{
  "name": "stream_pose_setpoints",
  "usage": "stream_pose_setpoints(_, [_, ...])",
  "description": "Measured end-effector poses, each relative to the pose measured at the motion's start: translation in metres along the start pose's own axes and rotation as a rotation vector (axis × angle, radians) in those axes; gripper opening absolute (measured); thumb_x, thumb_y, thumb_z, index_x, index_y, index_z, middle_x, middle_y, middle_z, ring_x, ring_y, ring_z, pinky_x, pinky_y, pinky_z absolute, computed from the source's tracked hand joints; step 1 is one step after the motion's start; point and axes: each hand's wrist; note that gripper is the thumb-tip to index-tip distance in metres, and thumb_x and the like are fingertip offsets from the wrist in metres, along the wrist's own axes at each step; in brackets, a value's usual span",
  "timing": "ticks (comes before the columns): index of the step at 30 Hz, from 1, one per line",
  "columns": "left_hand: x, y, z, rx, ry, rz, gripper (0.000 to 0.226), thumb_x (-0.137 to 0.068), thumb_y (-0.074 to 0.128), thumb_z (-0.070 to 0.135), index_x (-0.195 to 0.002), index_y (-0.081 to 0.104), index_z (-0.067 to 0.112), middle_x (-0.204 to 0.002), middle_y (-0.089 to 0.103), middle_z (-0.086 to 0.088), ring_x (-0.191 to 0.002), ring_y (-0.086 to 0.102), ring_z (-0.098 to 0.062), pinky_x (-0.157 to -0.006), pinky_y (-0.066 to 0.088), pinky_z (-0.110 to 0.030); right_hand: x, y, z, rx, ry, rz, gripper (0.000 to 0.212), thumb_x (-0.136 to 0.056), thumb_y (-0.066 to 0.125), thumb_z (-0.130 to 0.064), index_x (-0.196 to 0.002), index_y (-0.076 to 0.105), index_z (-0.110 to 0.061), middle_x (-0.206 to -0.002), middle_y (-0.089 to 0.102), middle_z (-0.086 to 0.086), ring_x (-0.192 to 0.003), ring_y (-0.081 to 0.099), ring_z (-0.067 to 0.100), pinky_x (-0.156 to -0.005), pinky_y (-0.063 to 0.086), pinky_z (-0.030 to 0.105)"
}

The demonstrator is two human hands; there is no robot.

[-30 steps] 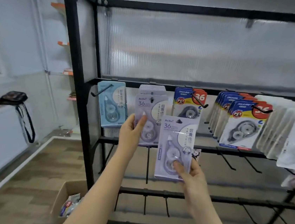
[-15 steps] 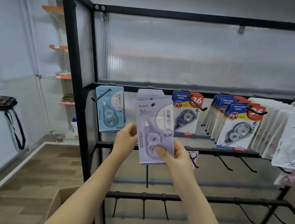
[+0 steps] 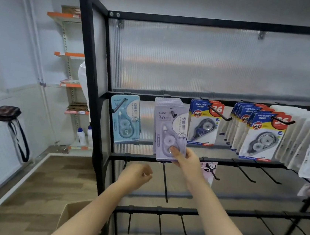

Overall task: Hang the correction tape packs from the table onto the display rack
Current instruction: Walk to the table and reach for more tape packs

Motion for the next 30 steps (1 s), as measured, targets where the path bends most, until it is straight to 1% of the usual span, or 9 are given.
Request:
stream_pose_setpoints(7, [0.004,0.008,-0.015,-0.107,0.060,-0.059,0.027,-0.096,0.052,0.034,-0.121,0.057,0.026,-0.114,0.062,0.008,-0.097,0.058,-0.005,-0.083,0.049,-0.023,-0.013,0.010,0.008,-0.121,0.071,0.061,0.013,-0.086,0.066,-0.022,-0.095,0.059,-0.017,-0.099,0.067,0.006,-0.088,0.063,0.017,-0.079,0.053,0.023])
stream_pose_setpoints(10, [0.004,0.007,-0.020,-0.164,0.083,-0.055,0.028,-0.096,0.052,0.033,-0.122,0.058,0.025,-0.116,0.063,0.007,-0.101,0.059,-0.008,-0.087,0.050,-0.027,-0.013,0.016,0.021,-0.172,0.126,0.055,0.011,-0.087,0.065,-0.018,-0.095,0.058,-0.015,-0.094,0.066,0.006,-0.083,0.064,0.015,-0.081,0.054,0.025])
stream_pose_setpoints(14, [0.012,-0.001,-0.022,-0.246,0.085,-0.018,0.030,-0.096,0.052,0.034,-0.123,0.058,0.022,-0.119,0.063,0.003,-0.106,0.058,-0.013,-0.087,0.046,-0.028,-0.006,0.029,0.043,-0.203,0.216,-0.043,0.008,-0.090,0.058,-0.001,-0.096,0.058,-0.007,-0.091,0.063,0.011,-0.084,0.062,0.020,-0.087,0.053,0.033])
stream_pose_setpoints(16, [0.017,-0.010,-0.021,-0.307,0.074,-0.011,0.032,-0.095,0.053,0.034,-0.124,0.058,0.021,-0.121,0.061,0.000,-0.110,0.056,-0.017,-0.090,0.046,-0.031,-0.002,0.041,0.049,-0.125,0.291,-0.108,0.013,-0.091,0.057,0.000,-0.103,0.057,-0.005,-0.097,0.062,0.014,-0.087,0.063,0.022,-0.081,0.054,0.028])
stream_pose_setpoints(18, [0.025,-0.022,-0.021,-0.353,0.044,0.001,0.032,-0.095,0.053,0.033,-0.123,0.059,0.019,-0.121,0.059,-0.002,-0.111,0.056,-0.019,-0.090,0.046,-0.033,-0.002,0.053,0.055,0.104,0.310,-0.202,0.024,-0.091,0.059,-0.005,-0.115,0.056,-0.006,-0.109,0.064,0.015,-0.098,0.064,0.024,-0.085,0.054,0.030])
stream_pose_setpoints(21, [0.047,-0.040,-0.025,-0.418,-0.039,0.045,0.030,-0.095,0.050,0.031,-0.117,0.062,0.015,-0.116,0.059,-0.006,-0.108,0.056,-0.023,-0.086,0.048,-0.035,0.002,0.074,0.061,0.523,0.130,-0.375,0.033,-0.092,0.058,-0.011,-0.124,0.055,-0.006,-0.122,0.061,0.012,-0.111,0.058,0.024,-0.097,0.048,0.035])
stream_pose_setpoints(23, [0.068,-0.050,-0.030,-0.489,-0.119,0.071,0.030,-0.095,0.048,0.030,-0.116,0.063,0.014,-0.116,0.059,-0.006,-0.109,0.055,-0.023,-0.085,0.048,-0.035,0.012,0.091,0.063,0.738,-0.040,-0.477,0.033,-0.093,0.057,-0.013,-0.125,0.054,-0.008,-0.124,0.059,0.009,-0.116,0.055,0.023,-0.096,0.045,0.032])
stream_pose_setpoints(27, [0.132,-0.068,-0.047,-0.621,-0.377,0.054,0.036,-0.096,0.045,0.032,-0.125,0.059,0.014,-0.126,0.055,-0.007,-0.120,0.048,-0.026,-0.092,0.044,-0.038,0.043,0.136,0.063,1.065,-0.424,-0.702,0.027,-0.094,0.048,-0.013,-0.121,0.052,-0.009,-0.120,0.056,0.009,-0.116,0.051,0.027,-0.093,0.043,0.037])
stream_pose_setpoints(30, [0.200,-0.080,-0.063,-0.678,-0.591,0.005,0.038,-0.097,0.045,0.033,-0.126,0.055,0.013,-0.129,0.053,-0.009,-0.121,0.046,-0.027,-0.092,0.042,-0.039,0.079,0.184,0.062,1.198,-0.649,-0.872,0.030,-0.094,0.043,-0.008,-0.124,0.046,-0.009,-0.127,0.049,0.009,-0.121,0.041,0.028,-0.095,0.039,0.035])
Point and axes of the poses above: each hand's wrist, its own x-axis away from the middle knuckle, its own y-axis out of the palm, z = x × y
